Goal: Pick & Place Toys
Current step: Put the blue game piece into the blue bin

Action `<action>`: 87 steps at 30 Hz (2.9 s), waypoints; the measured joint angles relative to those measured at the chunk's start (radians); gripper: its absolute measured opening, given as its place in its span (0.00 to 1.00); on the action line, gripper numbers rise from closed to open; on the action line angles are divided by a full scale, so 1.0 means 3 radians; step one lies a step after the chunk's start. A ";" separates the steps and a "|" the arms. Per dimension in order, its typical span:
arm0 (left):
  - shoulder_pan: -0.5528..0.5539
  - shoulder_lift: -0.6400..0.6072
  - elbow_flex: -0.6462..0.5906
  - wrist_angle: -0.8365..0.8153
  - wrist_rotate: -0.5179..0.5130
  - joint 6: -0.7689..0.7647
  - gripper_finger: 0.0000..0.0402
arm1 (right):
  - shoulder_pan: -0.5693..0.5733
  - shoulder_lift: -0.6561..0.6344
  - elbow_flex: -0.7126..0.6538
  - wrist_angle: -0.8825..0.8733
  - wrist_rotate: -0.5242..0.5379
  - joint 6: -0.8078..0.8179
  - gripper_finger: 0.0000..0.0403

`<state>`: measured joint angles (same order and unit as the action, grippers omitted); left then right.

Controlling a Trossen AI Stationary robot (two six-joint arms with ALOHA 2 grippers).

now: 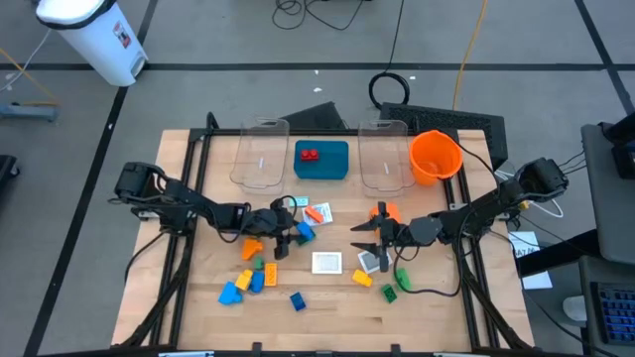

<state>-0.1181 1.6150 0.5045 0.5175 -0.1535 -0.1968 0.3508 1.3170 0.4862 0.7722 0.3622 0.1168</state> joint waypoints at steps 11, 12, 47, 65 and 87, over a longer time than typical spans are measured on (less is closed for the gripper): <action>0.0000 -0.0001 0.0000 0.0036 0.0231 0.0165 0.08 | 0.0000 -0.0001 0.0000 -0.0004 0.0002 -0.0005 0.45; -0.0001 -0.0001 0.0000 0.0036 0.0237 0.0190 0.06 | -0.0001 -0.0001 0.0000 -0.0006 0.0002 -0.0005 0.45; 0.0092 -0.0005 0.0596 0.0112 0.1110 0.0100 0.04 | 0.0034 0.0472 0.0071 0.0640 -0.0331 -0.0954 0.45; 0.0516 -0.0006 0.0740 0.0384 0.2156 -0.0736 0.04 | 0.0037 0.1123 0.0764 0.0361 0.0471 -0.2572 0.45; 0.0530 -0.0006 0.0738 0.0668 0.2120 -0.0844 0.06 | -0.0164 0.1153 0.0771 0.0551 0.0715 -0.2437 0.42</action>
<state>0.0410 1.6131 0.7258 0.7177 0.4824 -0.4501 0.3016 1.6630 0.7174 0.9375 0.5767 -0.6143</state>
